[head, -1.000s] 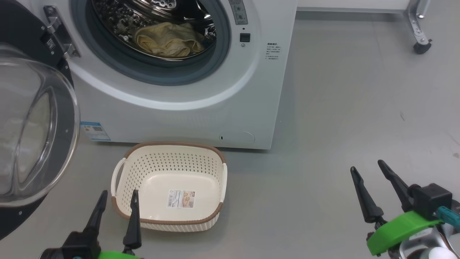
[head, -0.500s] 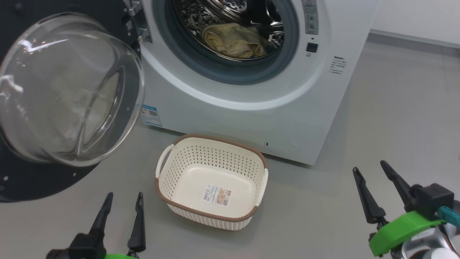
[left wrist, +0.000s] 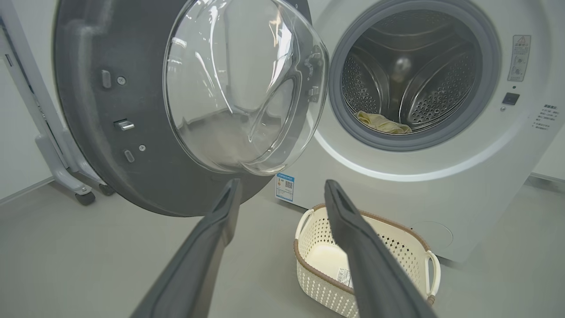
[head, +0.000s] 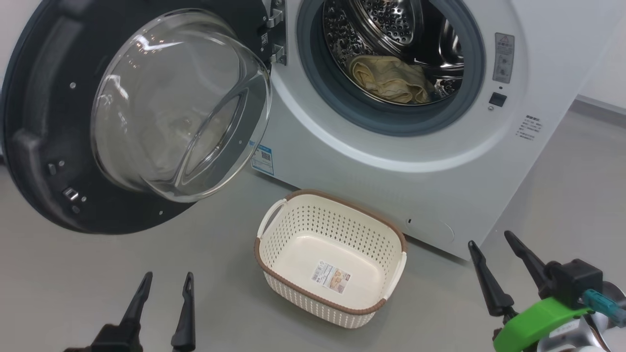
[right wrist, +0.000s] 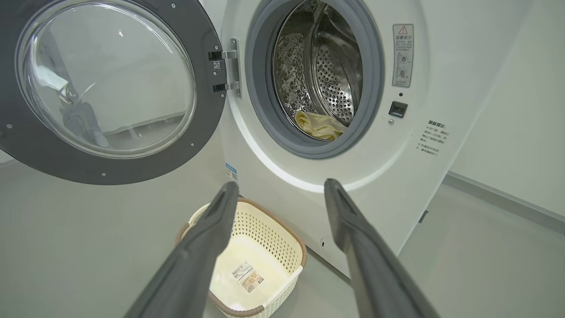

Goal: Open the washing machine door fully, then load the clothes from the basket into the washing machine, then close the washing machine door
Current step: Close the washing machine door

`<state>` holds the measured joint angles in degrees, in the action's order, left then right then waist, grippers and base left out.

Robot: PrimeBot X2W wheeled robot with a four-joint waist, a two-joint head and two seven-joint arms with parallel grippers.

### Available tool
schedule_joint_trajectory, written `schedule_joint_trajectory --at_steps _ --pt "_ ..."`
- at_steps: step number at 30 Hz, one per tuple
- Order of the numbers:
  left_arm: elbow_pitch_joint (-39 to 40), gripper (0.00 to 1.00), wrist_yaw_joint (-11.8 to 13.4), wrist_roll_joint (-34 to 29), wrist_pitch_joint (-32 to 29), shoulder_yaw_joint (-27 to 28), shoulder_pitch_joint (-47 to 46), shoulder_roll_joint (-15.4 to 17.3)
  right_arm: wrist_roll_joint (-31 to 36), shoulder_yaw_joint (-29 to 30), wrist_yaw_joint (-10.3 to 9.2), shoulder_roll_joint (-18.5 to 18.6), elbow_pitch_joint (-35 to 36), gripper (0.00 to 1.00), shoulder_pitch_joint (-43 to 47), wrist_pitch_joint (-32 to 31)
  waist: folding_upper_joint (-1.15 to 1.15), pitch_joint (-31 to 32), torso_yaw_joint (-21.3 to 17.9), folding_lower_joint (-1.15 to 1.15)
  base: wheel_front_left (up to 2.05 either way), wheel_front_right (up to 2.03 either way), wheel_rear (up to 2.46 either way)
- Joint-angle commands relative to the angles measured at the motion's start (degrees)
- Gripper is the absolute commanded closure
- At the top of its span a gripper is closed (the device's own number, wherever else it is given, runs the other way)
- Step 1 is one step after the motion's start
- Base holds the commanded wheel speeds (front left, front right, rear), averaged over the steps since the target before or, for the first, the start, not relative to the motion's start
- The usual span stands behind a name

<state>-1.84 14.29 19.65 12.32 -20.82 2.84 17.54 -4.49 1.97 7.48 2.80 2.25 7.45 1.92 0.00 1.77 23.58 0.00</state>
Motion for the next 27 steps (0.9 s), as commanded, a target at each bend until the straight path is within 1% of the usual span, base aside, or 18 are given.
schedule_joint_trajectory --at_steps 1,9,22,25,26,27 --pt "2.03 0.0 4.94 -0.23 0.03 2.1 -2.14 1.29 -0.06 -1.13 0.01 0.52 1.52 0.0 -1.73 0.23 0.0 0.05 0.44 0.0 0.0 0.0 0.0" --pt "1.94 0.0 5.2 -0.06 0.15 1.86 -1.98 1.26 -0.09 -1.64 0.01 0.39 1.28 0.0 -1.85 0.2 0.0 -0.08 1.34 0.0 0.0 0.0 0.0" --pt "2.34 0.0 5.54 0.23 0.14 1.99 -2.29 1.72 -0.2 -2.08 0.01 0.32 0.86 0.0 -2.03 0.29 0.0 -0.2 0.94 0.0 0.0 0.0 0.0" --pt "3.47 0.0 5.05 1.71 0.5 2.75 -2.34 1.39 -0.24 -2.14 0.01 0.3 0.8 0.0 -2.1 0.29 0.0 -0.2 0.95 0.0 0.0 0.0 0.0" --pt "4.03 0.47 4.65 2.33 0.59 2.91 -2.39 1.23 -0.24 -2.07 0.01 0.3 0.81 0.0 -2.1 0.29 0.0 -0.19 1.03 0.0 0.0 0.0 0.0" --pt "4.67 0.69 4.36 2.56 0.77 3.12 -2.55 1.32 -0.22 -2.01 0.01 0.3 0.81 0.0 -2.09 0.3 0.0 -0.17 1.09 0.0 0.0 0.0 0.0"
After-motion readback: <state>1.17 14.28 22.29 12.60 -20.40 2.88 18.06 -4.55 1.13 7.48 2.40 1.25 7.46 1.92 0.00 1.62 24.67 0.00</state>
